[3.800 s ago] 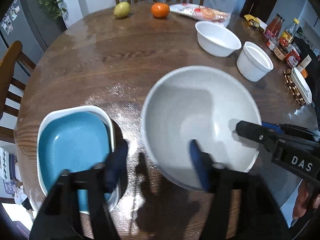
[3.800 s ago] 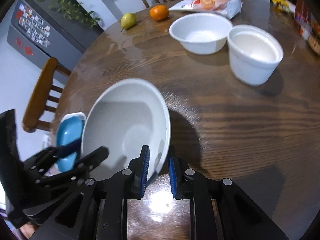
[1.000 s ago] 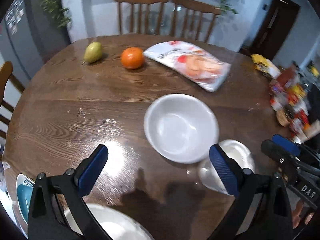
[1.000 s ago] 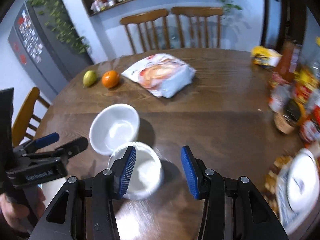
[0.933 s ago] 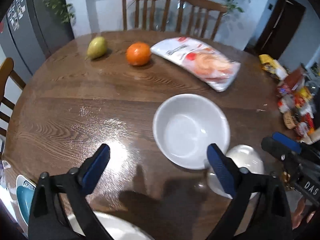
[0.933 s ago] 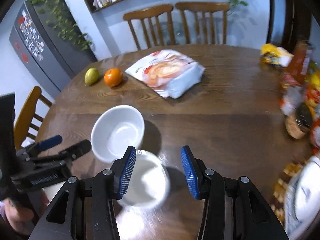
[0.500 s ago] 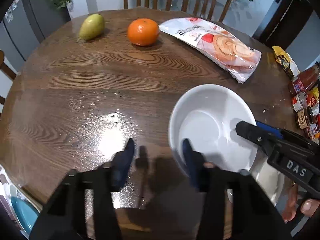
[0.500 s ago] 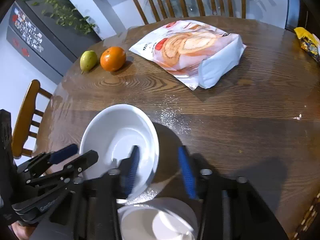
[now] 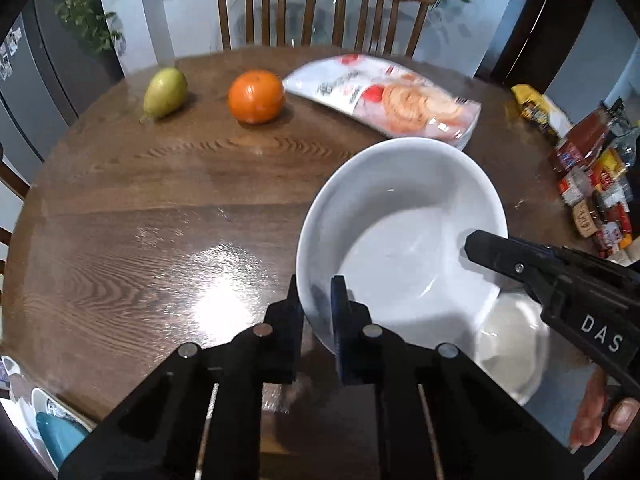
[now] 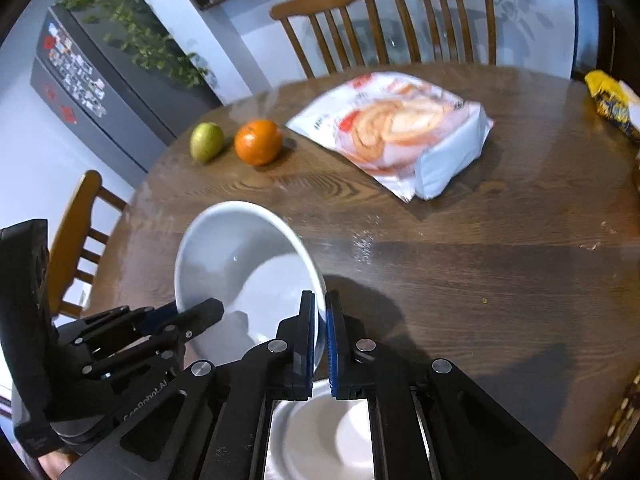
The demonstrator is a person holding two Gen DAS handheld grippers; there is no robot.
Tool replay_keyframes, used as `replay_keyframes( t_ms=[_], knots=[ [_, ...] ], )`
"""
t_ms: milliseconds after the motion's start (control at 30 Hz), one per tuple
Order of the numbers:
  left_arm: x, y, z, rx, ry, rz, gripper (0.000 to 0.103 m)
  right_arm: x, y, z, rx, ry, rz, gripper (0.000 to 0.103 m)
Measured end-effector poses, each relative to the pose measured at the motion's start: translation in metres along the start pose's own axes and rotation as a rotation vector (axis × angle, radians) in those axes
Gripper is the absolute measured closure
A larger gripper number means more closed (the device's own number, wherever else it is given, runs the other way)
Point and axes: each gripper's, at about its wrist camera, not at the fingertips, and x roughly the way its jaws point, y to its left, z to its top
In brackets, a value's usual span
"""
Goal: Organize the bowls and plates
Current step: 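Carry the medium bowl into the large bowl and open the right gripper, then move the right gripper to the small white ramekin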
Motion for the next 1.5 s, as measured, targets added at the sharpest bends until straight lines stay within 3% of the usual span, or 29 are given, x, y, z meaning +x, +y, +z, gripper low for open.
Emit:
replay_keyframes(
  t_ms=[167,300,633,900,967,1067,1100,1133,1333,1500],
  knots=[
    [-0.049,0.0,-0.014,0.05,-0.103,0.02,0.093,-0.035,0.023,-0.009,-0.011,-0.069,0.02,0.096],
    [-0.079,0.01,-0.037,0.075,-0.145,0.03,0.093,-0.054,0.048,-0.031,-0.032,-0.068,0.061,0.096],
    [-0.095,0.058,-0.127,0.047,-0.038,0.061,0.092,-0.035,0.103,-0.109,-0.065,0.111,0.173,0.095],
    [-0.08,0.08,-0.15,-0.021,0.034,0.071,0.085,-0.012,0.138,-0.126,-0.173,0.184,0.098,0.094],
    [-0.08,0.076,-0.149,-0.017,0.031,0.062,0.079,-0.012,0.143,-0.128,-0.206,0.169,0.054,0.094],
    [-0.086,0.071,-0.151,0.001,0.0,0.07,0.049,-0.016,0.149,-0.129,-0.247,0.143,-0.011,0.093],
    [-0.09,0.07,-0.152,0.01,-0.016,0.085,0.033,-0.019,0.149,-0.128,-0.259,0.131,-0.022,0.091],
    [-0.093,0.068,-0.152,0.017,-0.034,0.101,0.027,-0.022,0.148,-0.127,-0.263,0.122,-0.031,0.088],
    [-0.108,0.07,-0.148,0.022,-0.084,0.113,0.023,-0.047,0.137,-0.125,-0.232,0.036,-0.034,0.069],
    [-0.116,0.063,-0.144,0.025,-0.114,0.117,0.019,-0.065,0.122,-0.124,-0.192,-0.014,-0.045,0.061]
  ],
)
